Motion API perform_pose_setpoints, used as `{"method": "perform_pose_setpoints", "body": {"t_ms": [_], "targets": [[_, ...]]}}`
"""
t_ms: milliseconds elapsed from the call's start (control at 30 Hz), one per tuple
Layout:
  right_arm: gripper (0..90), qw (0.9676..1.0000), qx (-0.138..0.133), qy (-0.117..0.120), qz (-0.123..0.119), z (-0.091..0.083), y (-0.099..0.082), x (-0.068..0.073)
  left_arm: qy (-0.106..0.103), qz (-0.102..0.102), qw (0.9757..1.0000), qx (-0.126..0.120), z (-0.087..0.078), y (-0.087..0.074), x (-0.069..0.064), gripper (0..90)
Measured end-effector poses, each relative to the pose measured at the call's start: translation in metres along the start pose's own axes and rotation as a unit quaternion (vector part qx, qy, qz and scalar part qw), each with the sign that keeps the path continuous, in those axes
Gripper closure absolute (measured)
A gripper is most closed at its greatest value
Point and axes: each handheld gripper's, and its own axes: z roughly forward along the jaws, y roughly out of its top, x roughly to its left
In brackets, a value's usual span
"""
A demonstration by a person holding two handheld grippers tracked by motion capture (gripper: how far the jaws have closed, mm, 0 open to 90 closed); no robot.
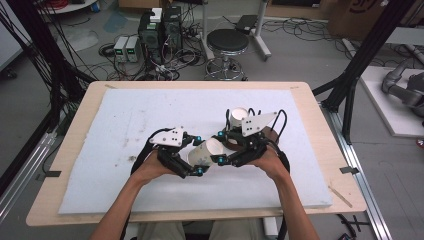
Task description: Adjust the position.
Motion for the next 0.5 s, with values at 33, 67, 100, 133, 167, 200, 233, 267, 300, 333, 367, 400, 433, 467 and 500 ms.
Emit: {"method": "perform_pose_setpoints", "body": {"t_ms": [33,67,100,133,167,200,233,267,300,333,367,400,433,467,500], "targets": [[37.3,1.0,-0.001,0.0,0.001,0.0001,0.0001,0.0002,-0.003,-0.001,1.0,-0.001,0.0001,-0.0002,-0.0002,19.5],[37.3,1.0,-0.001,0.0,0.001,0.0002,0.0001,0.0003,-0.006,0.002,1.0,0.002,-0.0003,-0.0004,0.0,22.1],[37.3,1.0,0.0,-0.001,0.0,0.0002,0.0001,0.0002,-0.008,0.002,1.0,0.002,-0.0004,-0.0005,-0.0001,25.5],[37.3,1.0,0.0,-0.001,0.001,0.0002,0.0,0.0002,-0.009,0.002,1.0,0.002,-0.0005,-0.0006,-0.0001,26.4],[37.4,1.0,0.0,-0.001,0.001,0.0002,-0.0001,0.0003,-0.01,0.0,0.9999,0.002,-0.0006,-0.0008,0.0,27.3],[37.5,1.0,-0.001,0.0,0.002,0.0003,-0.0001,0.0004,-0.009,0.001,1.0,0.0,-0.0007,-0.0012,0.0,28.0],[37.5,1.0,0.0,0.0,0.0,0.0001,-0.0002,0.0,-0.009,0.001,1.0,-0.001,-0.0008,-0.0014,0.0001,28.8],[37.6,1.0,0.0,0.0,0.0,0.0002,-0.0003,-0.0001,-0.008,0.001,1.0,-0.001,-0.0008,-0.0017,-0.0001,29.3],[37.5,1.0,0.0,0.0,0.0,0.0003,-0.0004,-0.0002,-0.007,0.001,1.0,0.001,-0.0009,-0.0017,-0.0003,29.5],[37.2,1.0,0.001,0.0,0.0,0.0005,-0.0006,-0.0002,-0.007,0.001,1.0,0.003,-0.0008,-0.0017,-0.0005,29.6],[36.6,1.0,0.002,0.0,0.001,0.0007,-0.0009,0.0,-0.006,0.002,1.0,0.003,-0.001,-0.0016,-0.0007,29.6],[33.5,1.0,0.0,0.0,0.0,0.0011,-0.0013,0.0003,-0.004,0.002,1.0,0.003,-0.0013,-0.0015,-0.0008,29.6],[24.1,1.0,0.0,0.003,0.003,0.0014,-0.0015,0.0004,-0.003,0.001,1.0,0.003,-0.0022,-0.0014,-0.0007,29.7],[13.9,0.9999,-0.004,0.004,0.011,0.0024,-0.0019,0.0005,-0.002,0.003,1.0,0.004,-0.0032,-0.0011,-0.0003,29.8],[14.1,0.9998,-0.008,-0.002,0.016,0.0029,-0.0021,0.0008,-0.001,0.0,1.0,0.002,-0.0041,-0.0011,-0.0004,29.8]]}}
